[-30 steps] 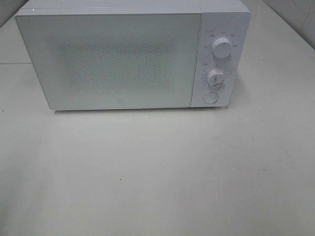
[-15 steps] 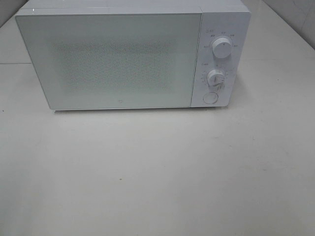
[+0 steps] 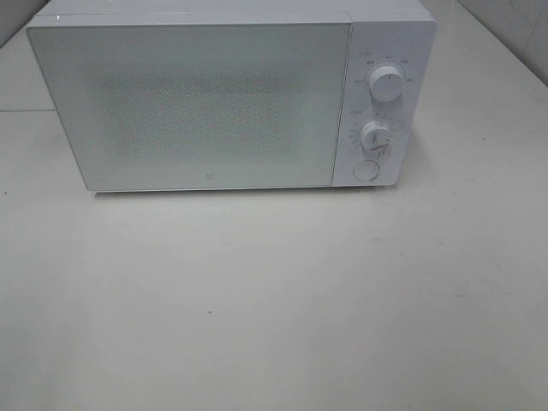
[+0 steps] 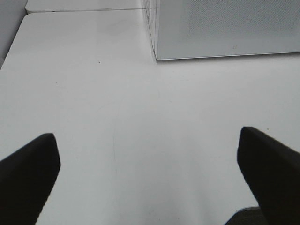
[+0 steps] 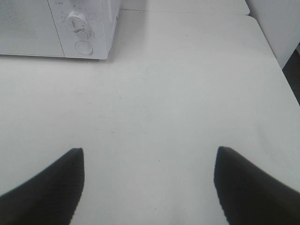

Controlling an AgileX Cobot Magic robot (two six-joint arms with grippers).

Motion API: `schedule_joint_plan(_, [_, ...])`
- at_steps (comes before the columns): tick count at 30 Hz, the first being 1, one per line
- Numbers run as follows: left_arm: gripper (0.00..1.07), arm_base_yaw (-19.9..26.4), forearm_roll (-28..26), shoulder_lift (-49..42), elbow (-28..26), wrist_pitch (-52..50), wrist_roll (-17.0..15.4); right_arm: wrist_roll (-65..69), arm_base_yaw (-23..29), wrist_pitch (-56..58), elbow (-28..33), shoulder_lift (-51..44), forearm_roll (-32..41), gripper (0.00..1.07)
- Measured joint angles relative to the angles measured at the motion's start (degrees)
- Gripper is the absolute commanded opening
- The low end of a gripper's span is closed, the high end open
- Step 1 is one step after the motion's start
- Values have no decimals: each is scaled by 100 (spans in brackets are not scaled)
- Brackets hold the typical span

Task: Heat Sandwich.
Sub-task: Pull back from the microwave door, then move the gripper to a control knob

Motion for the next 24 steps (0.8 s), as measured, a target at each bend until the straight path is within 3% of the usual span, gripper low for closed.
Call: schedule_joint_plan(24, [98,0,-6,0,0,0,0,0,0,0,0,0,0,74])
